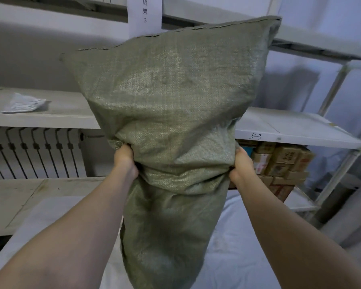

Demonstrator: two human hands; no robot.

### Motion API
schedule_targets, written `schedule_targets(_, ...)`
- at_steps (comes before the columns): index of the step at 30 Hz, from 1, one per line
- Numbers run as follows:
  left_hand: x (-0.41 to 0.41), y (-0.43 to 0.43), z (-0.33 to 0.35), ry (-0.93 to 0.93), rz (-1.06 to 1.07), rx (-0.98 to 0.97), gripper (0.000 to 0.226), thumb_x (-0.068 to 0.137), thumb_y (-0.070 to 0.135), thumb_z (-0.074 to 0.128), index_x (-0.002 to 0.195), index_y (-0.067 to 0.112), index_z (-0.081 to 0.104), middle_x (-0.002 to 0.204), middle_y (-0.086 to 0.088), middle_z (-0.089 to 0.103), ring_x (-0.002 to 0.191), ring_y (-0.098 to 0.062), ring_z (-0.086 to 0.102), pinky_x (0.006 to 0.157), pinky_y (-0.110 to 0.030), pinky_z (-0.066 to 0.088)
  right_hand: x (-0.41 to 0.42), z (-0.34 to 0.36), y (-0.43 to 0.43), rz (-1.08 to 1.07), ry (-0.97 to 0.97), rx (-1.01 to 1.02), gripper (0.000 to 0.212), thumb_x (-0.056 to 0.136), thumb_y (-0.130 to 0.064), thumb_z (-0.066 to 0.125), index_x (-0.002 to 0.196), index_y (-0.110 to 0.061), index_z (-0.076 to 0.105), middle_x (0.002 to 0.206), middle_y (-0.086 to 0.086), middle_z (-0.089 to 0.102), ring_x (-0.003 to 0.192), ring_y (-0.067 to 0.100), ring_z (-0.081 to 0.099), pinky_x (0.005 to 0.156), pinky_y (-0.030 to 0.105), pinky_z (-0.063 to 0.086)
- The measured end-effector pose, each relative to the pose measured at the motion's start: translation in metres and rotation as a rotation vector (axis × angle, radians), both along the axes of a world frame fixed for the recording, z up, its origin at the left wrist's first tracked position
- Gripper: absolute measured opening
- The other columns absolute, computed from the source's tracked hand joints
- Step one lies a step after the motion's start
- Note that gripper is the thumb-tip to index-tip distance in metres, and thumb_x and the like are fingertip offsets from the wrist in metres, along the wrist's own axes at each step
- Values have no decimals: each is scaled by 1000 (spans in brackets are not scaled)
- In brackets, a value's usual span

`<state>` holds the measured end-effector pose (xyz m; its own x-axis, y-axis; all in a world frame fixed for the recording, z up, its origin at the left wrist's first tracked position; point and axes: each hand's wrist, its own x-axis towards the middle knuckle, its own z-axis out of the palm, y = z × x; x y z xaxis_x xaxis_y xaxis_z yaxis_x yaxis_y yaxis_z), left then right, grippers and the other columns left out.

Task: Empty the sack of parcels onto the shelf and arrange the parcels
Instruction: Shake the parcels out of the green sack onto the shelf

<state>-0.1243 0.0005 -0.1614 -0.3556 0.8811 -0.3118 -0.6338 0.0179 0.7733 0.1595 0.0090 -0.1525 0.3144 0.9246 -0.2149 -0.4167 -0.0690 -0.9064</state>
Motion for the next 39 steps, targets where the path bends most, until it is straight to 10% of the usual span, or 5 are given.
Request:
schedule_targets(16,26,3,67,-11,-42,235,42,93,46,56,122,16,64,112,-5,70,100,-25,66,65,-32,54,17,74,-11,-47,62,364,16,101,-13,45,94,-16,59,96,7,64,92,23,61,87,40,52)
schedule_targets(23,26,11,36,-15,-48,143,45,88,42,65,125,17,62,114,-6,69,102,-28,66,82,-41,57,23,50,-4,-13,65,246,16,100,-15,48,109,-13,62,113,12,66,98,26,63,85,41,56)
schedule_targets(30,33,12,27,-12,158,35,73,96,22,53,153,40,11,147,-3,41,122,-29,51,103,-46,44,43,44,21,92,-216,-14,99,64,-89,52,142,-28,42,134,6,58,117,31,58,100,52,48)
schedule_targets(34,29,18,19,-10,131,78,50,90,50,47,139,38,48,130,3,59,108,-25,60,93,-46,51,40,40,22,132,-354,-51,70,90,-69,44,142,-22,47,136,3,57,121,26,54,103,44,44)
schedule_targets(39,22,20,21,-89,202,88,89,64,90,41,126,30,60,127,3,62,111,-23,60,101,-44,48,35,19,23,43,-372,13,27,102,-37,48,108,-16,63,110,7,67,99,23,62,88,38,51)
